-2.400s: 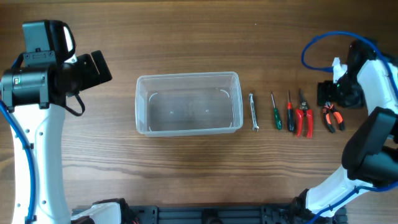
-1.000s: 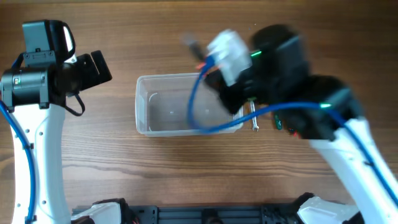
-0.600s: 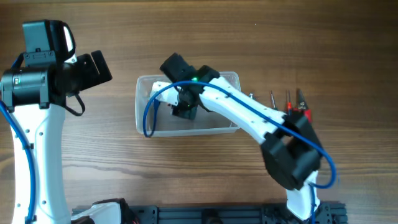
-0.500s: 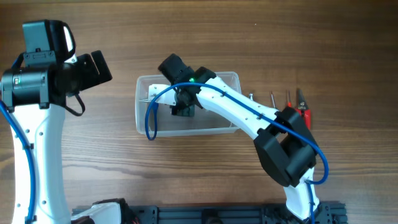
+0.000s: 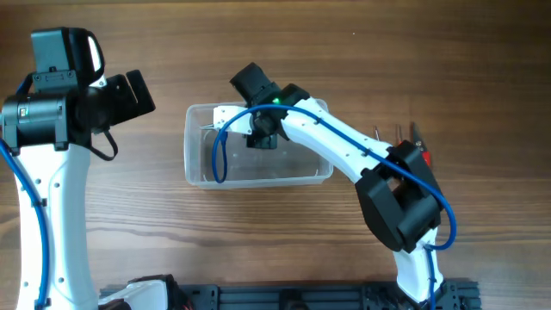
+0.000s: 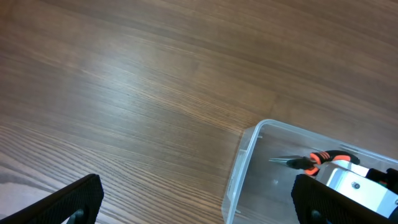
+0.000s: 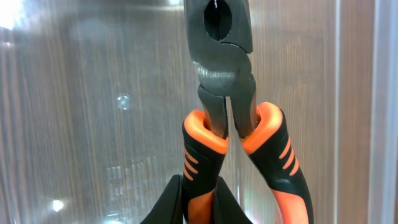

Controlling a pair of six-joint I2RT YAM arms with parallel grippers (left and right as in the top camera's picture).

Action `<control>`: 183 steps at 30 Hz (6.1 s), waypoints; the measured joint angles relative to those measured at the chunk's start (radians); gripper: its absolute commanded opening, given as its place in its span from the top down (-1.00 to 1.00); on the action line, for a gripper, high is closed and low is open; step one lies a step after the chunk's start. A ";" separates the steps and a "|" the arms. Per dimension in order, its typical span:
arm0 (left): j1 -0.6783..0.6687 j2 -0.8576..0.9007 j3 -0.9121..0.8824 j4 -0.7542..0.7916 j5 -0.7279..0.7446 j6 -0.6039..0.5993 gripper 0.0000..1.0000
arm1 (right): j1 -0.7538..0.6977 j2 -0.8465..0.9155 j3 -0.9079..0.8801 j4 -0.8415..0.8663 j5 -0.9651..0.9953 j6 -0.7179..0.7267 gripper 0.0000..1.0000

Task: Pack container
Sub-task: 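Carry the pliers over the container and release them inside, then move the right gripper back to the remaining tools, then grasp the red-handled snips with the right gripper, then carry the snips into the container, release, and withdraw, then grasp the red-handled screwdriver with the right gripper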

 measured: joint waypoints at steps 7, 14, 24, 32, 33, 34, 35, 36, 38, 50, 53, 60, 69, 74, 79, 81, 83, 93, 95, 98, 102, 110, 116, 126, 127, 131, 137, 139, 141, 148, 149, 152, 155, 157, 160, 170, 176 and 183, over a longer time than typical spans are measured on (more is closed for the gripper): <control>0.000 0.000 0.000 0.000 0.000 0.000 -1.00 | -0.001 -0.007 0.000 -0.043 0.045 0.212 -0.64; 0.000 0.000 0.000 0.000 0.000 0.000 -0.99 | -0.130 -0.583 0.035 -0.168 0.304 0.613 -0.26; 0.000 0.000 0.000 0.000 0.000 0.000 -1.00 | -0.679 -0.641 -0.142 -0.385 0.320 0.925 -0.68; 0.000 0.000 0.000 0.000 0.000 0.000 -1.00 | -0.824 -0.529 -0.359 -0.293 0.194 0.912 -0.54; 0.000 0.000 0.000 0.000 0.000 0.000 -1.00 | -0.835 -0.513 -0.379 -0.294 0.178 0.908 -0.38; 0.000 0.000 0.000 0.000 0.000 0.000 -0.99 | -0.838 -0.504 -0.392 -0.295 0.169 0.905 -0.26; 0.000 0.000 0.000 0.000 0.000 0.000 -1.00 | -0.839 -0.497 -0.401 -0.297 0.154 0.904 -0.15; 0.000 0.000 0.000 0.000 0.000 0.000 -1.00 | -0.839 -0.491 -0.416 -0.299 0.123 0.903 -0.07; 0.000 0.000 0.000 0.000 0.000 0.000 -1.00 | -0.839 -0.491 -0.454 -0.297 0.083 0.903 0.12; 0.000 0.000 0.000 0.001 0.000 0.000 -1.00 | -0.839 -0.487 -0.700 -0.136 0.063 0.986 0.14; 0.000 0.000 0.000 0.001 0.000 0.000 -1.00 | -0.839 -0.487 -0.700 -0.129 0.063 0.988 0.15; 0.000 0.000 0.000 0.001 0.000 0.000 -0.99 | -0.898 -0.487 -0.700 -0.095 0.063 1.029 0.16; 0.000 0.000 0.000 0.001 0.000 0.000 -1.00 | -0.917 -0.486 -0.701 -0.064 0.063 1.054 0.37; 0.000 0.000 0.000 0.001 0.000 0.000 -0.99 | -0.917 -0.380 -0.701 -0.016 0.006 1.055 0.36; 0.000 0.000 0.000 0.001 0.000 0.000 -1.00 | -0.921 -0.356 -0.690 -0.009 -0.013 1.060 0.91; 0.000 0.000 0.000 0.001 0.000 0.000 -1.00 | -0.921 -0.356 -0.688 -0.005 -0.024 1.062 0.91; 0.000 0.000 0.000 0.001 0.000 0.000 -1.00 | -0.921 -0.356 -0.688 -0.005 -0.024 1.062 0.91; 0.000 0.000 0.000 0.001 0.000 0.000 -0.99 | -0.921 -0.383 -0.664 -0.043 -0.076 1.062 0.91; 0.000 0.000 0.000 0.001 0.000 0.000 -0.99 | -0.912 -0.520 -0.622 -0.069 -0.175 1.062 0.91; 0.000 0.000 0.000 0.001 0.000 0.000 -1.00 | -0.783 -0.818 -0.488 -0.032 -0.326 1.050 0.91; 0.000 0.000 0.000 0.001 0.000 0.000 -1.00 | -0.411 -0.999 -0.467 -0.029 -0.396 0.863 0.91; 0.000 0.000 0.000 0.001 0.000 0.000 -0.99 | -0.146 -0.637 -0.471 -0.069 -0.336 0.291 0.91; 0.000 0.000 0.000 0.002 0.000 0.000 -1.00 | -0.146 -0.299 -0.476 0.174 -0.136 -0.022 0.91; 0.000 0.000 0.000 0.002 0.000 0.000 -1.00 | -0.147 -0.198 -0.478 0.409 0.170 0.060 -0.19; 0.000 0.000 0.000 0.002 0.000 0.000 -1.00 | -0.147 -0.214 -0.478 0.397 0.201 0.129 -0.25; 0.000 0.000 0.000 0.002 0.000 0.000 -1.00 | -0.134 -0.471 -0.478 0.359 0.246 0.290 -0.12; 0.000 0.000 0.000 0.001 0.000 0.000 -0.99 | -0.217 -0.993 -0.467 0.204 0.259 0.645 -0.15; 0.000 0.000 0.000 0.001 0.000 0.000 -1.00 | -0.323 -0.999 -0.463 0.062 0.259 0.773 -0.15; 0.000 0.000 0.000 0.002 0.000 0.000 -1.00 | -0.446 -0.946 -0.486 -0.035 0.259 0.924 -0.18; 0.000 0.000 0.000 0.002 0.000 0.000 -1.00 | -0.552 -0.502 -0.636 0.009 0.164 1.139 -0.15; 0.000 0.000 0.000 0.002 0.000 0.000 -1.00 | -0.554 -0.441 -0.638 0.034 0.141 1.142 -0.08; 0.000 0.000 0.000 0.002 0.000 0.000 -0.99 | -0.610 -0.369 -0.632 0.102 -0.026 1.137 -0.04; 0.000 0.000 0.000 0.001 0.000 0.000 -1.00 | -0.743 -0.349 -0.634 0.075 -0.099 1.124 -0.05; 0.000 0.000 0.000 0.001 0.000 0.000 -1.00 | -0.785 -0.349 -0.634 0.061 -0.114 1.074 -0.08; 0.000 0.000 0.000 0.001 0.000 0.000 -1.00 | -0.782 -0.349 -0.635 0.052 -0.129 1.037 -0.08; 0.000 0.000 0.000 0.000 0.000 0.000 -1.00 | -0.789 -0.626 -0.626 0.042 -0.121 1.019 -0.32; 0.000 0.000 0.000 0.001 0.000 0.000 -0.99 | -0.879 -0.718 -0.623 -0.053 0.049 1.025 -0.34; 0.000 0.000 0.000 0.001 0.000 0.000 -0.99 | -1.068 -0.663 -0.691 -0.057 0.094 1.051 -0.33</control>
